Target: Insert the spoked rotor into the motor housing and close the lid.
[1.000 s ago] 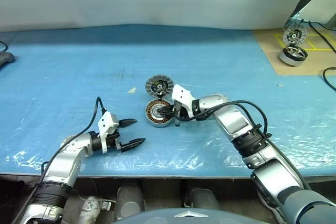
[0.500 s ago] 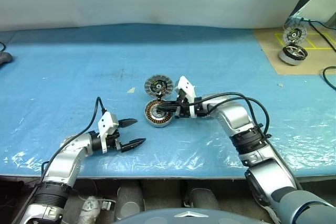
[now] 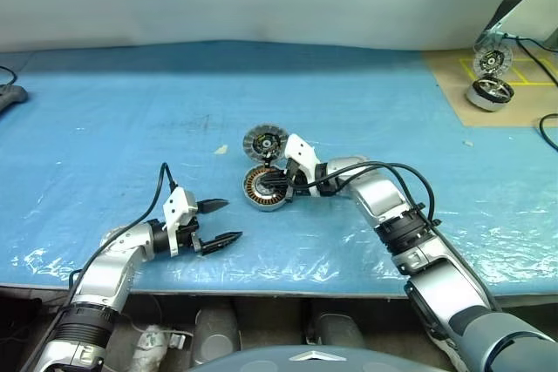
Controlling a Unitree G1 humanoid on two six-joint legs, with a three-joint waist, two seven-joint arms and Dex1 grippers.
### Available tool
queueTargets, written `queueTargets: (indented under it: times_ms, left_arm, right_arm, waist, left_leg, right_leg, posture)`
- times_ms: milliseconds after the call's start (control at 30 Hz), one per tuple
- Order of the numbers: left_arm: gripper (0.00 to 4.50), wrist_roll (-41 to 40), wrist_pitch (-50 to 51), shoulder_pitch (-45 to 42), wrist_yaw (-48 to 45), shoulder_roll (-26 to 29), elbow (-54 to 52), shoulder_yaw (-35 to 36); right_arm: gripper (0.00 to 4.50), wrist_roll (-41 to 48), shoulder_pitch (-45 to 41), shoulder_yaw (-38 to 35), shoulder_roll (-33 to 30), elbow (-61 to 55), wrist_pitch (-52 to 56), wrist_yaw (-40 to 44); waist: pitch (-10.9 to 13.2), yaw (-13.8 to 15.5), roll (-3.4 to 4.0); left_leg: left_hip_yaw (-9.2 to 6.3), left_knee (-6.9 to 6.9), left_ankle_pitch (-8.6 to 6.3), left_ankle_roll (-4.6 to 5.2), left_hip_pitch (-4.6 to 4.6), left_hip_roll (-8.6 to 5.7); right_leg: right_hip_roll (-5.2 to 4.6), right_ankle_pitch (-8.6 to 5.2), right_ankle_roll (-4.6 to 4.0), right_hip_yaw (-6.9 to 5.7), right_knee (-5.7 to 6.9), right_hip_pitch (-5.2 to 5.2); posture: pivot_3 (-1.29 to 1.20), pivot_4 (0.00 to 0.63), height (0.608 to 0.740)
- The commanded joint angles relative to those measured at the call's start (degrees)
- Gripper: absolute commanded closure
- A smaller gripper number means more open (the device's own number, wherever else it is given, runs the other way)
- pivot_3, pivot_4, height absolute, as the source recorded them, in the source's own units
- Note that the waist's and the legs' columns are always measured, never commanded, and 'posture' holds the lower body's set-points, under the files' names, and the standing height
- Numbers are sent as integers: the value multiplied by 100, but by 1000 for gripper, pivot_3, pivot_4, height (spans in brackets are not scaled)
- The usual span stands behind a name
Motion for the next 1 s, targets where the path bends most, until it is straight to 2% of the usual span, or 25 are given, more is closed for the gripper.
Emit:
queueTargets:
  times_ms: [33,133,267,500,667,800,1000]
  left_arm:
    - [0,-2,16,39,-33,42,-62,-4]
    - [0,0,4,56,-34,42,-76,-8]
    - [0,1,-7,57,-51,44,-81,-15]
    - [0,16,-2,83,-46,50,-96,-30]
    - [0,43,-36,99,-39,47,-57,-39]
    - [0,40,-40,81,-43,49,-24,-37]
    - [0,26,-42,84,-52,44,-45,-40]
  right_arm:
    - [4249,515,1,-469,115,-131,421,38]
    - [4249,793,-82,-681,162,-355,723,73]
    - [4249,722,-63,-526,163,-476,759,78]
    - [4249,-94,190,395,-105,-305,276,107]
    - [4249,-472,131,470,-17,509,-36,-288]
    - [4249,-673,236,788,-248,253,-144,-42]
    - [4249,470,96,-259,116,-259,503,58]
  waist:
    - [1,-3,1]
    - [1,-2,2]
    - [2,-4,2]
    - [2,-10,2]
    - [-1,-32,1]
    - [-3,-21,1]
    - [-4,-11,-1]
  left_leg:
    - [0,0,0,0,-5,0]
    - [0,0,1,-1,-23,-3]
    - [0,-4,1,-1,-23,-5]
    - [0,-5,1,-1,-23,-6]
    - [0,-5,0,-1,-7,-6]
    - [0,-5,0,0,12,-9]
    - [0,-6,0,0,7,-8]
  right_leg:
    - [1,0,0,-1,0,-5]
    - [8,1,-1,-4,2,-22]
    - [8,1,-1,-8,2,-23]
    - [8,1,-1,-8,1,-22]
    - [8,0,-1,-3,1,-13]
    - [1,-1,0,0,1,5]
    - [-1,-3,3,2,-4,3]
  posture:
    - [0,150,740]
    - [0,150,740]
    - [0,150,740]
    - [0,150,740]
    - [0,150,740]
    - [0,150,740]
    - [0,150,740]
